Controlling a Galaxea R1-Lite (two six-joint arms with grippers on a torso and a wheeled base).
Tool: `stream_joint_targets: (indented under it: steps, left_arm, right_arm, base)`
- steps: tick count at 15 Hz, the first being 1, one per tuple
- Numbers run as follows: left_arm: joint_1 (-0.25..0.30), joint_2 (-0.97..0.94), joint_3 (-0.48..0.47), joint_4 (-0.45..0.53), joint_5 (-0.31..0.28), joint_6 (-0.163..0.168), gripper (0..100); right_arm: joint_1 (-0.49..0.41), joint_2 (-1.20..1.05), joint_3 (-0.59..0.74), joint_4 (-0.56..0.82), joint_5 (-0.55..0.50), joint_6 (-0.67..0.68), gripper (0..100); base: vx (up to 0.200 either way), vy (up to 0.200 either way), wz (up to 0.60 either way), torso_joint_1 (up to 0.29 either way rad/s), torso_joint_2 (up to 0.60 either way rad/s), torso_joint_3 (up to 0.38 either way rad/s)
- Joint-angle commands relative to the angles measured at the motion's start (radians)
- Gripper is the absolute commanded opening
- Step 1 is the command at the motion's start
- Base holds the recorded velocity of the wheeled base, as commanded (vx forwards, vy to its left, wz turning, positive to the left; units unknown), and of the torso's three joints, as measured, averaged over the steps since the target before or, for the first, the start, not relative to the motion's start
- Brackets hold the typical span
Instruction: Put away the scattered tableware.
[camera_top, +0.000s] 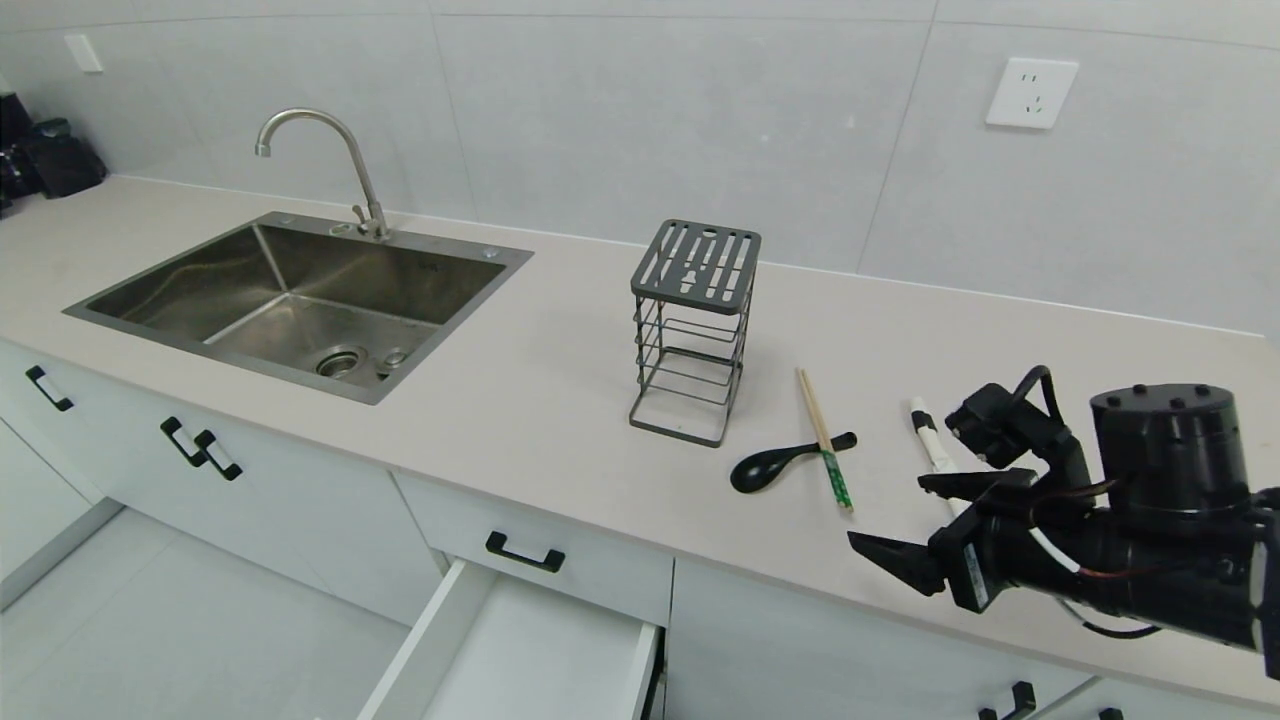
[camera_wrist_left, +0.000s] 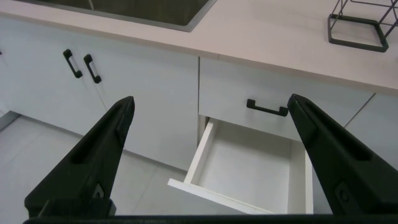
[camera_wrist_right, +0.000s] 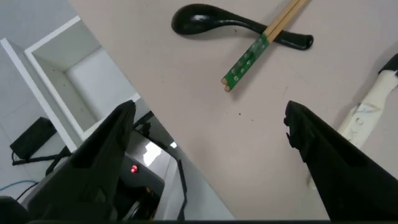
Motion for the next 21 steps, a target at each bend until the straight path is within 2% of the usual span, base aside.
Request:
stream_joint_targets:
  steps: [1,3,7,13,21]
  left_arm:
    - [0.0,0.001,0.0,0.0,0.0,0.0,100]
    - [0.0,0.001,0.0,0.0,0.0,0.0,100]
    - [0.0,0.001,0.0,0.0,0.0,0.0,100]
    - [0.0,0.001,0.0,0.0,0.0,0.0,100]
    - [0.0,0.001,0.0,0.0,0.0,0.0,100]
  right_arm:
    - [0.039,0.061,-0.037,-0.001,-0.023,0.055,100]
    - [0.044,0.133,-0.097,-0.001,-0.093,0.096,100]
    - [0.053,0.175,-0.112,0.002,-0.129,0.096,100]
    - [0.025,0.265,-0.15,-0.001,-0.134,0.083,100]
    - [0.005,0.406,-0.281,-0.004,-0.128,0.052,100]
  base:
    - [0.0,0.0,0.0,0.0,0.0,0.0]
    - [0.0,0.0,0.0,0.0,0.0,0.0]
    - [0.0,0.0,0.0,0.0,0.0,0.0]
    - [0.0,0.0,0.0,0.0,0.0,0.0]
    - [0.0,0.0,0.0,0.0,0.0,0.0]
